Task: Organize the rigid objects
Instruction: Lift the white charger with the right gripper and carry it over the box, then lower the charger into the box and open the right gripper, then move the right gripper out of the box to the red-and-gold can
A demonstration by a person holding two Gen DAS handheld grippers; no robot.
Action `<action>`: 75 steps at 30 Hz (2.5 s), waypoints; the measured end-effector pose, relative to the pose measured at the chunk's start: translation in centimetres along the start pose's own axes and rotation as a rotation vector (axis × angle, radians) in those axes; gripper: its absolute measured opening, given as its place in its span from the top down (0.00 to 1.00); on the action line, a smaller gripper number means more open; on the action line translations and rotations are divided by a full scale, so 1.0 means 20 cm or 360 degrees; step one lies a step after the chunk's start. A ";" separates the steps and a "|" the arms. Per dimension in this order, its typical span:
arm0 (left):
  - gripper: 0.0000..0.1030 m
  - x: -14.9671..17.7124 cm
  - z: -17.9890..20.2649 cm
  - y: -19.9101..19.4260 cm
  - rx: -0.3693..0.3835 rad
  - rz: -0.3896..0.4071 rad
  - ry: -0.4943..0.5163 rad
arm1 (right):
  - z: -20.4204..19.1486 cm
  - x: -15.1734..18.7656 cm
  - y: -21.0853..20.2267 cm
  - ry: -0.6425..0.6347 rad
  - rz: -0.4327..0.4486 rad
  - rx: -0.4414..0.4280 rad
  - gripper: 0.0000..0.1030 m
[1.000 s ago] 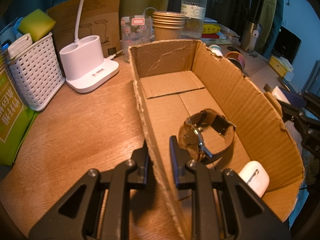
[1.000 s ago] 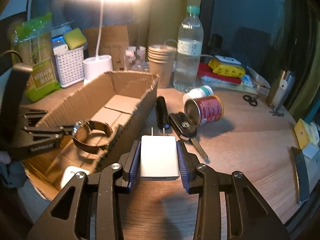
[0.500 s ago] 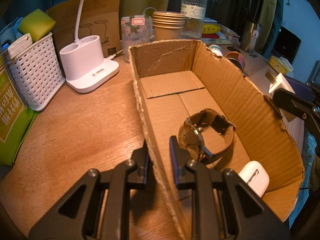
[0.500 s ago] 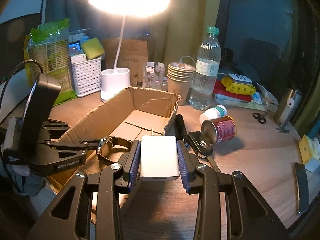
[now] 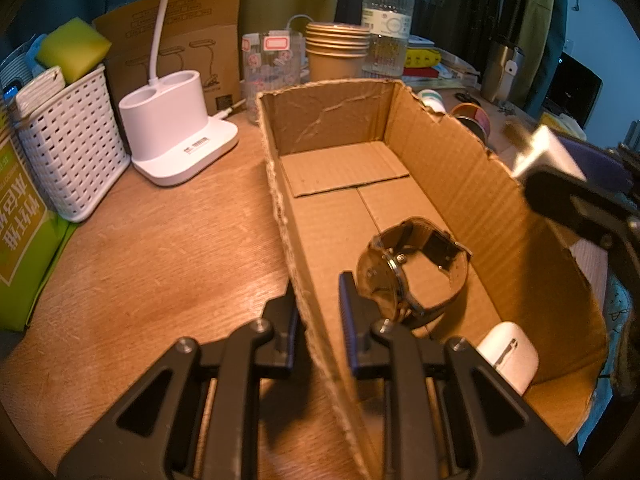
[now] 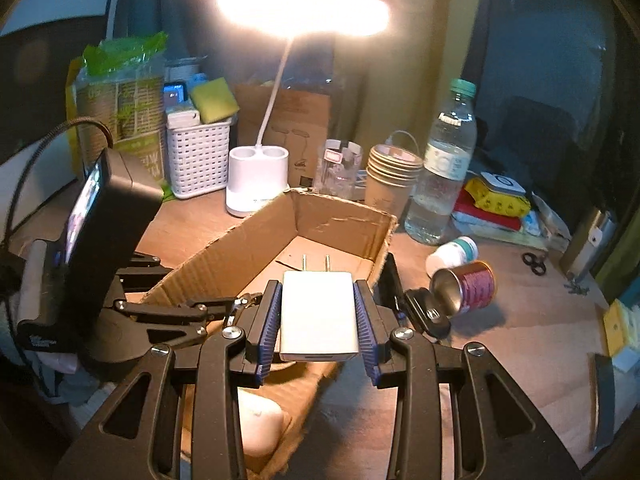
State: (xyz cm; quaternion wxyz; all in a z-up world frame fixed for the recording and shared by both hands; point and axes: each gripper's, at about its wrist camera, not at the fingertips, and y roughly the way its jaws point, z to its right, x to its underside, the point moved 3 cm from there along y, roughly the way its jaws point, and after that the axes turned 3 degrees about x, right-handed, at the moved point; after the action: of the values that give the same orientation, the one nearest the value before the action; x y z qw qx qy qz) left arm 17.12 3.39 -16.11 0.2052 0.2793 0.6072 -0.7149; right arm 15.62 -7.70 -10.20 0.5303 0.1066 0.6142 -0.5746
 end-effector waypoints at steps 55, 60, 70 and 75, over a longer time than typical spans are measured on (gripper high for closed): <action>0.81 0.00 0.00 0.00 0.0002 0.0000 -0.0002 | 0.08 -0.05 0.08 0.0038 -0.0012 0.0086 0.47; 0.81 0.00 0.00 0.00 0.0002 0.0000 -0.0002 | 0.13 -0.07 0.02 0.0093 0.0041 0.0121 0.47; 0.81 0.00 0.01 0.00 0.0003 0.0000 -0.0002 | 0.23 -0.06 0.00 0.0160 0.0059 0.0174 0.47; 0.81 0.00 0.00 0.00 0.0003 0.0000 -0.0002 | 0.25 -0.05 0.01 0.0172 0.0051 0.0186 0.47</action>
State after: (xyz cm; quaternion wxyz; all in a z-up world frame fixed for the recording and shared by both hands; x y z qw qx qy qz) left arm 17.13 3.33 -16.14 0.2053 0.2789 0.6065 -0.7157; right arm 18.83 -11.34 -8.39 0.4985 0.1780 0.6055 -0.5942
